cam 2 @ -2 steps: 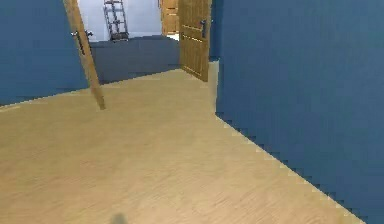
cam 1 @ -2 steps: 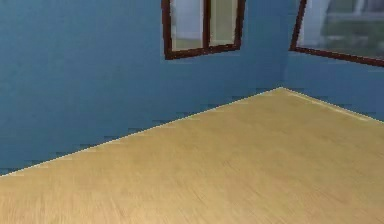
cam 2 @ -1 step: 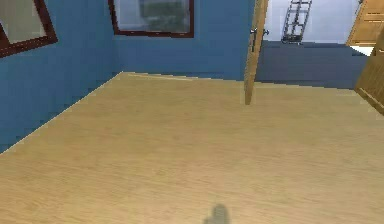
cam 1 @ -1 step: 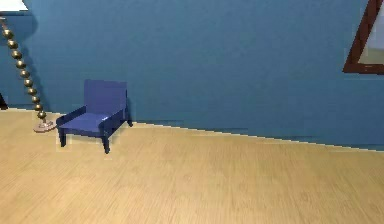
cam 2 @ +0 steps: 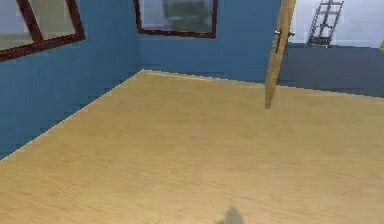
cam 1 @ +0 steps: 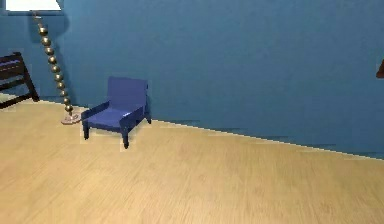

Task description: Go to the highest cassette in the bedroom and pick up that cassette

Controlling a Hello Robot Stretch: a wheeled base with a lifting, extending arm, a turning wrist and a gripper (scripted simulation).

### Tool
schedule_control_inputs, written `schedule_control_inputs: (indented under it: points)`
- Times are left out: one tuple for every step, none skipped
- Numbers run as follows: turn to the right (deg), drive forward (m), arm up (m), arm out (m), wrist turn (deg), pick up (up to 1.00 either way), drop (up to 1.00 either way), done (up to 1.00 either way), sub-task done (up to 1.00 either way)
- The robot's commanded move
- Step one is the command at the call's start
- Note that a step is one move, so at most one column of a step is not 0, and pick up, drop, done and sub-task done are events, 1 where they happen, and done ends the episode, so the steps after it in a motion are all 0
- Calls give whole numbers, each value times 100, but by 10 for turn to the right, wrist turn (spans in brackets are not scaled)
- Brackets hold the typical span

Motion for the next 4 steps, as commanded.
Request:
schedule_control_inputs:
  points:
    - [0,100,0,0,0,0,0,0,0]
    - [-60,0,0,0,0,0,0,0,0]
    - [0,60,0,0,0,0,0,0,0]
    - [-420,0,0,0,0,0,0,0,0]
